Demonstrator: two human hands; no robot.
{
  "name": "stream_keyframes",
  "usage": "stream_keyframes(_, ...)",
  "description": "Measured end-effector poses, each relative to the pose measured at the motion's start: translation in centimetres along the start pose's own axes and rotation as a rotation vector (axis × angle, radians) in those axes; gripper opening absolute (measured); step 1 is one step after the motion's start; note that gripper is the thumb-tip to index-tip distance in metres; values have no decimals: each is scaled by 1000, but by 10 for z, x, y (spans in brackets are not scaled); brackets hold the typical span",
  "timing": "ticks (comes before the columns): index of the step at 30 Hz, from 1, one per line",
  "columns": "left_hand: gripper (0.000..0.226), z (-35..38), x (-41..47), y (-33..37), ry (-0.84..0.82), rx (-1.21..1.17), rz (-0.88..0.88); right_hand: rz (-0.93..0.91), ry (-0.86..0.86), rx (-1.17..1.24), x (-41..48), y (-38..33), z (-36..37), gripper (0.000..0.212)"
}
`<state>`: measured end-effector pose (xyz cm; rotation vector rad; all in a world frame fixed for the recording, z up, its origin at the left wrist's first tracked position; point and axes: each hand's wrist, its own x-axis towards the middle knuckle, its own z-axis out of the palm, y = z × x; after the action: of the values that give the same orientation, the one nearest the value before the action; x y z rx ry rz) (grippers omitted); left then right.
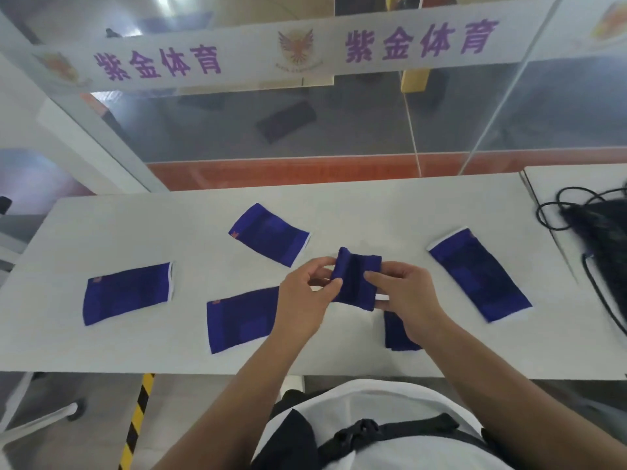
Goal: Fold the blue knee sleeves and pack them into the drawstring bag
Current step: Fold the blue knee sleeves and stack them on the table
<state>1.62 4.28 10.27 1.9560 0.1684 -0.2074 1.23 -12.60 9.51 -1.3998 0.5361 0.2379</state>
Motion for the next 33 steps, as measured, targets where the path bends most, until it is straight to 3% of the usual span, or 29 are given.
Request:
stream_keyframes(7,36,67,-20,27,-34,223,232,30,-148,192,-7,-11,-54,21)
stream_keyframes(12,34,89,-13,48,-235,223,305,-37,-129,165,-3,-17,-97,21)
stream_keyframes(17,37,99,2,62,-82,100,187,-23,-81,180,0,-16,-125,15)
stream_keyframes(20,53,102,5,61,-275,-99,-70,-32,-104,166,-4,-11,-133,18)
stream_keyframes(22,51,104,5,54,-412,-204,-179,-31,-116,134,-7,-8,-136,20)
stream_keyframes(26,35,109,5,43,-459,-264,-153,2,-97,74,-13,-4,-142,21)
stream_keyframes(30,29,103,16,47,-563,-163,-117,29,-27,29,-14,-9,-145,27)
stream_keyframes(33,24,95,26,55,-648,-29,-84,28,-27,-253,-11,-18,-146,19)
